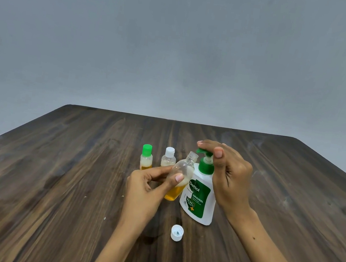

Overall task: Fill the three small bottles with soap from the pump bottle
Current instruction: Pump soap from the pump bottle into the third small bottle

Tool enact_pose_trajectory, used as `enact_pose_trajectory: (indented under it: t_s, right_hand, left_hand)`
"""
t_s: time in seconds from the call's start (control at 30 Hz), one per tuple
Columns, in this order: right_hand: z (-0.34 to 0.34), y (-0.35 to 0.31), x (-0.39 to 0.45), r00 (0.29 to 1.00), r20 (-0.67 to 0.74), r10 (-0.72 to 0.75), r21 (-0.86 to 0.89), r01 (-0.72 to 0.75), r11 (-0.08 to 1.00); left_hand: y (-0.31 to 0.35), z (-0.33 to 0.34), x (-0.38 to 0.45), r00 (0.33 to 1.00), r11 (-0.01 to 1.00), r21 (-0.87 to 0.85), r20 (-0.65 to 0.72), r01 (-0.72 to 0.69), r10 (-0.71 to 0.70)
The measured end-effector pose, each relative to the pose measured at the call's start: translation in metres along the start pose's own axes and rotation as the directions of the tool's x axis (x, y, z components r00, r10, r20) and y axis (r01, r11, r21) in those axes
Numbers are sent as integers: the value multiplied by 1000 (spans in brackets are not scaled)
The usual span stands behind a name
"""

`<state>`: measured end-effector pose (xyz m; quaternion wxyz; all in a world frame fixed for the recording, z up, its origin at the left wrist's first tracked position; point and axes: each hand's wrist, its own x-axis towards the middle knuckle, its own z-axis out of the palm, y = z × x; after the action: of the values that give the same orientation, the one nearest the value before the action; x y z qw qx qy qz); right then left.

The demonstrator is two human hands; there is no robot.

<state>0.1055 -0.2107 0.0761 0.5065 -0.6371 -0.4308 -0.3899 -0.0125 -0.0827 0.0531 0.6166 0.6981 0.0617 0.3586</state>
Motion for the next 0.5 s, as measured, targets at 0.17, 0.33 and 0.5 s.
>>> enact_pose_trajectory:
  t_s: [0.17, 0.33, 0.5]
  right_hand:
    - [0, 1, -2, 1000, 6, 9, -14, -9, 1000]
    - [-1, -1, -4, 1000, 20, -10, -39, 11, 999]
    - [-5, 0, 1, 999, 41, -34, -63, 37, 997]
  left_hand:
    - [3, 2, 0, 1000, 1000, -22, 5, -7, 7]
    - [6, 4, -2, 1000, 999, -46, 17, -20, 21]
    - [5, 4, -4, 1000, 998, -67, 15, -11, 12]
